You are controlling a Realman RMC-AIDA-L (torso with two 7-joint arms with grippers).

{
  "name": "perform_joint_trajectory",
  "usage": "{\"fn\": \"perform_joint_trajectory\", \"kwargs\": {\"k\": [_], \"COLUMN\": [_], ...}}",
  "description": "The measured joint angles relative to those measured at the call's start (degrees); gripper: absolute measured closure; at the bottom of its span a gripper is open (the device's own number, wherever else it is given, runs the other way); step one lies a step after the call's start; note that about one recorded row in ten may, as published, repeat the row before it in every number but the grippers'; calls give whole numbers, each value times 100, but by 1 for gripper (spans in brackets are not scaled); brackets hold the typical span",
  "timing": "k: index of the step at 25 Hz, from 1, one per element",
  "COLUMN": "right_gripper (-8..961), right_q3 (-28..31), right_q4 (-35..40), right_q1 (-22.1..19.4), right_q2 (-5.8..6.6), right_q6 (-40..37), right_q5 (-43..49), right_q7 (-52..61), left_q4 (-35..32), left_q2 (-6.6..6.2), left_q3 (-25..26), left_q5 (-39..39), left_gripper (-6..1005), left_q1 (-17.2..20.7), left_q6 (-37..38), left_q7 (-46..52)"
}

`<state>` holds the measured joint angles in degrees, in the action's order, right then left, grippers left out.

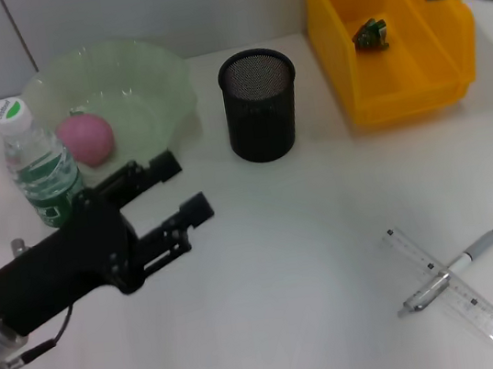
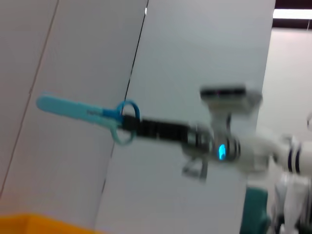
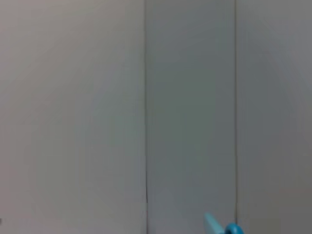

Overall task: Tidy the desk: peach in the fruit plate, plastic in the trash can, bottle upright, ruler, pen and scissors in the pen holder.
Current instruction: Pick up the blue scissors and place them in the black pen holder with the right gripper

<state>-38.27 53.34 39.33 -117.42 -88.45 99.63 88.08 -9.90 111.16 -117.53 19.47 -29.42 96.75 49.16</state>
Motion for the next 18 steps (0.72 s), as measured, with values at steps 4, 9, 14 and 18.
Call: {"fn": "perform_joint_trajectory", "kwargs": {"k": [4,9,14,18], "right_gripper": [827,821,814,810], "right_q3": [-174,-227,-257,-271], "right_q4": [1156,1862,2374,2338], "right_q1": [359,766,1353,1646], "right_q2": [203,319,417,462], "right_q6": [54,-129,-520,-752], "right_q5": [1125,2133,3260,3773], "right_q7": [1791,2921,3893,4184], "left_q4": [-133,-595,-2008,-3594], "left_q2": [-167,-338,-467,-262], "left_q3": [664,1412,2592,3536], "left_q5": [1065,2211,4114,6093], "left_gripper": [316,317,317,317], "left_q1": [-8,19,305,550], "left_q6": [-257,-538,-1001,-1145], "left_q7": [41,470,1806,3329]}}
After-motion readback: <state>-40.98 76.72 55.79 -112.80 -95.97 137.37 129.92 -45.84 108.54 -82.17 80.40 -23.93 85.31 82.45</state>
